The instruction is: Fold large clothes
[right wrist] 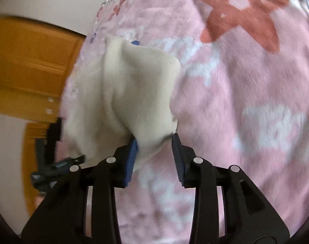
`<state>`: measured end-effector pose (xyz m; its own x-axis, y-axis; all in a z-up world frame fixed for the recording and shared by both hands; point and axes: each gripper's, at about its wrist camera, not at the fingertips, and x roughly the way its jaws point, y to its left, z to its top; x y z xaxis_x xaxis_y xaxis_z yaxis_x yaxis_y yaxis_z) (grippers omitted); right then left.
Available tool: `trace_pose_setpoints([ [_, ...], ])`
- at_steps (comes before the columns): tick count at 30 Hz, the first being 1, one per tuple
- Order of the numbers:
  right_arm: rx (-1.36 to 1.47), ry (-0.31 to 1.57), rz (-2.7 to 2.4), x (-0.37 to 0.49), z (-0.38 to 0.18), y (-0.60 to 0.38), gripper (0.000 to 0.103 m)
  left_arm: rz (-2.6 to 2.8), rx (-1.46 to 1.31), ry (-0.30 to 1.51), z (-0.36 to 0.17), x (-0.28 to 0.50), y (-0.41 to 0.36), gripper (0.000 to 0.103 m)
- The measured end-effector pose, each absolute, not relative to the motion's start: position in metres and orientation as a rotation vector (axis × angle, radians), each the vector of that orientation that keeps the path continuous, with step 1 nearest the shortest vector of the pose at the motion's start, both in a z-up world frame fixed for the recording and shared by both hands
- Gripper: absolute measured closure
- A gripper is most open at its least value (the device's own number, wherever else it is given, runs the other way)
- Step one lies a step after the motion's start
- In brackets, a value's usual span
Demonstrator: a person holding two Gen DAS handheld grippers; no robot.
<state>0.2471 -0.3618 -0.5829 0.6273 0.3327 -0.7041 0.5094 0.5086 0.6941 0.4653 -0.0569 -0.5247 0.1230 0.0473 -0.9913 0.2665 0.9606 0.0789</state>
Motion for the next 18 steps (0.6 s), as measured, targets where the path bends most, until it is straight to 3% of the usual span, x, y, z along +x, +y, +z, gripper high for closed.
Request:
trace_pose_setpoints([
  [1,1.098,0.902,-0.129,0.237,-0.578,-0.365,0.052,-0.183,0.321,1.396,-0.512,0.461,-0.06,0.026],
  [6,1.327,0.83,-0.035,0.205,-0.577,-0.365,0.037,-0.236,0.41,1.269,-0.466,0.461,-0.066,0.027],
  [14,1.575,0.773,0.093,0.226,-0.613,-0.334,0.036,-0.299,0.014,1.473,-0.477,0.497,-0.08,0.027],
  [16,1.587,0.73,0.076,0.234,-0.619,-0.337,0.034,-0.253,-0.066,1.511,-0.491,0.501,-0.078,0.031],
  [18,1.632,0.689,0.054,0.24,-0.629,-0.345,0.031,-0.192,-0.119,1.546,-0.508,0.504,-0.071,0.047],
])
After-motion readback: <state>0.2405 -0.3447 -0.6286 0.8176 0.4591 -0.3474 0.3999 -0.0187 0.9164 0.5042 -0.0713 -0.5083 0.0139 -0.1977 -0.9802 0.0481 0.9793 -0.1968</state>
